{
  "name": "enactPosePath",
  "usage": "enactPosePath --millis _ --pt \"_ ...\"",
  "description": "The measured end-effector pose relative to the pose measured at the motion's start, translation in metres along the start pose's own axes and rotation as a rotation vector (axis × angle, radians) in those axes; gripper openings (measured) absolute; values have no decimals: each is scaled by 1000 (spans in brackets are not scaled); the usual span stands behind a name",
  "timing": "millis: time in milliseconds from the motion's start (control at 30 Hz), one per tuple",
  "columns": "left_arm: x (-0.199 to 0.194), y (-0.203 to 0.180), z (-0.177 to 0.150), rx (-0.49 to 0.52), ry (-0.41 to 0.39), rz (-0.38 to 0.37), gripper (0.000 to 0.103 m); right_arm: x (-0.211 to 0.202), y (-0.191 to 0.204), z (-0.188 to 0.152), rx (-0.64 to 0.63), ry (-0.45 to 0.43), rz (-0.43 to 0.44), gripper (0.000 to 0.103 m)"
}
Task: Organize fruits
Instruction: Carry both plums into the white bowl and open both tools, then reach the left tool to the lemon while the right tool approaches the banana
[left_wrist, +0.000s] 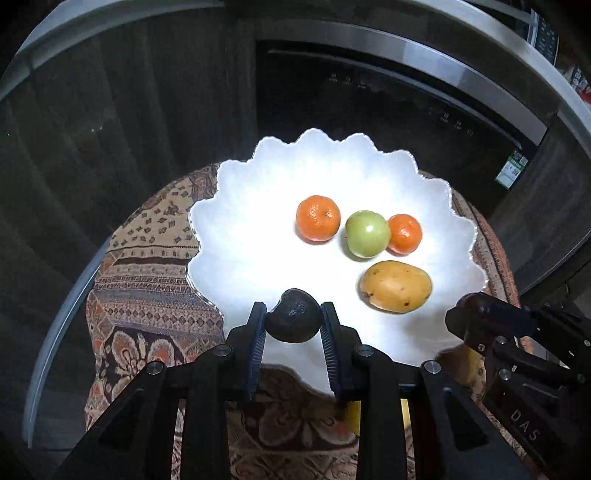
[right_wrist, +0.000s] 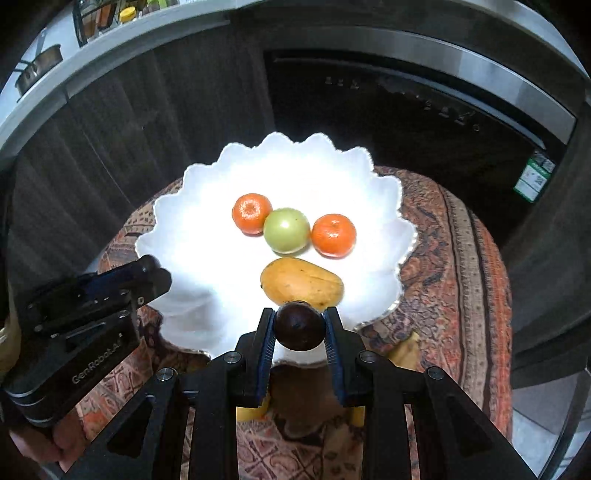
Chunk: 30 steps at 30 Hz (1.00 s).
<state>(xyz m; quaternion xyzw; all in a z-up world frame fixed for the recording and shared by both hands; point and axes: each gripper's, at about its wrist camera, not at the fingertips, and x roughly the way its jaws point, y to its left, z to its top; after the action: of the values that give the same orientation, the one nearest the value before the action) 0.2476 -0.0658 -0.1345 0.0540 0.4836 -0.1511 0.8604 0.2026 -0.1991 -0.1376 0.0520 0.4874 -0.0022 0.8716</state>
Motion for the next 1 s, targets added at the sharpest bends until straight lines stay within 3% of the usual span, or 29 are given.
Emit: enactPosePath --millis 233,300,367,433,533,767,1000 --pt "13 3 -1 9 27 -3 30 20 0 0 1 41 16 28" --pt "13 3 -1 11 30 -4 43 21 0 0 -1 45 22 30" --pt "11 4 -2 7 21 3 53 19 -1 1 -2 36 9 43" --pt "7 3 -2 15 8 12 57 15 -1 2 4 18 -5 63" --pt "0 3 -2 17 -9 31 69 7 -3 4 12 -1 -31 72" --pt "-25 -3 -4 35 -55 51 87 -16 -10 1 39 -30 -90 81" --pt "-47 -14 -12 56 -85 58 88 -43 -23 -7 64 -65 -133 82"
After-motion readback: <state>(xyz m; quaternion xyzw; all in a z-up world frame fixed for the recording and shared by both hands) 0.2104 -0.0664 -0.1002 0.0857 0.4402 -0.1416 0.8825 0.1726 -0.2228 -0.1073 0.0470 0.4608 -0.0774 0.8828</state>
